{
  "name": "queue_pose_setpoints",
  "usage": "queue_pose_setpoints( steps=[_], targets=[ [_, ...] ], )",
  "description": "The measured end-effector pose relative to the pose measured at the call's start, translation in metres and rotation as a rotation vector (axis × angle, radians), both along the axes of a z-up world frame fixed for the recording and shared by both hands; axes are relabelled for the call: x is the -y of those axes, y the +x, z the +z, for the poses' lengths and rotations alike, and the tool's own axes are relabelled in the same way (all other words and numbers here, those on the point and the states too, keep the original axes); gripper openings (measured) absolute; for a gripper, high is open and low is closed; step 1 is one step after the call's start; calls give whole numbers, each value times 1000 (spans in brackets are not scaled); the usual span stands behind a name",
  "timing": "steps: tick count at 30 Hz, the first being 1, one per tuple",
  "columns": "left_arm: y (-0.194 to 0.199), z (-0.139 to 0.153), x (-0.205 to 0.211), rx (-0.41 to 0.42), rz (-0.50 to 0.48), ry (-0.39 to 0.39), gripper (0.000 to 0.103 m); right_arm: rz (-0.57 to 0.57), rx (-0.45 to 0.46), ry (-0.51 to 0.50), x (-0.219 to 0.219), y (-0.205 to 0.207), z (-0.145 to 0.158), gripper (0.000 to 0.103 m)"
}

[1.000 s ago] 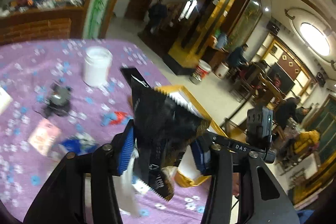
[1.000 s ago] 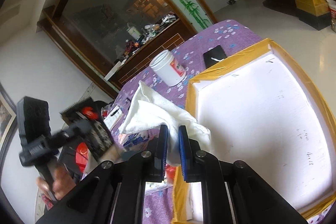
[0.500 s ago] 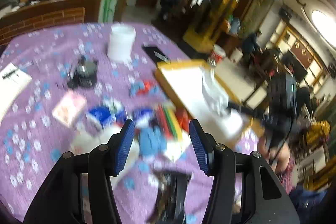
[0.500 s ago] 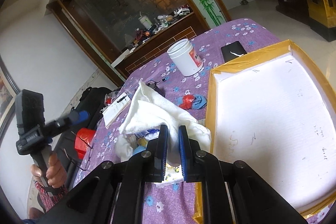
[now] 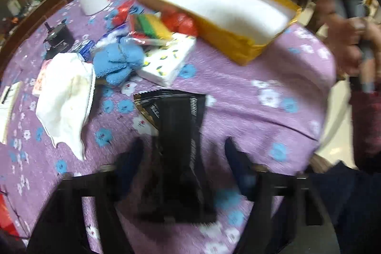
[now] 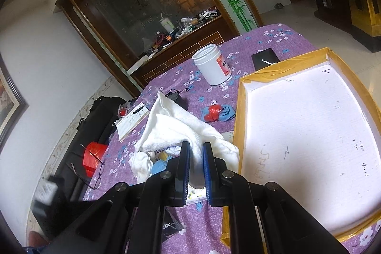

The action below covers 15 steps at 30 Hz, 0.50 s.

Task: Organize soft objects
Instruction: 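Carry the black bag and white cloth over the yellow-rimmed box with both grippers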

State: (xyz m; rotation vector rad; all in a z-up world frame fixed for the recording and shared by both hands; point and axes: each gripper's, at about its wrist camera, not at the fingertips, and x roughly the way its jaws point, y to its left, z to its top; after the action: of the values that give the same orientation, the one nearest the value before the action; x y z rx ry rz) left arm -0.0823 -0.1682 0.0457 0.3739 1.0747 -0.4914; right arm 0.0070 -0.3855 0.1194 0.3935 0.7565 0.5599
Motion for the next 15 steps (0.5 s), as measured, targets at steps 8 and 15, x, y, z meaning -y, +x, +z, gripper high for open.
queue_pose_setpoints(
  steps=[8, 15],
  targets=[
    [20, 58, -4, 127, 7, -153, 22, -41, 23, -3, 19, -2, 10, 11],
    [71, 112, 22, 205, 16, -291, 23, -137, 19, 30, 43, 16, 19, 11]
  ],
)
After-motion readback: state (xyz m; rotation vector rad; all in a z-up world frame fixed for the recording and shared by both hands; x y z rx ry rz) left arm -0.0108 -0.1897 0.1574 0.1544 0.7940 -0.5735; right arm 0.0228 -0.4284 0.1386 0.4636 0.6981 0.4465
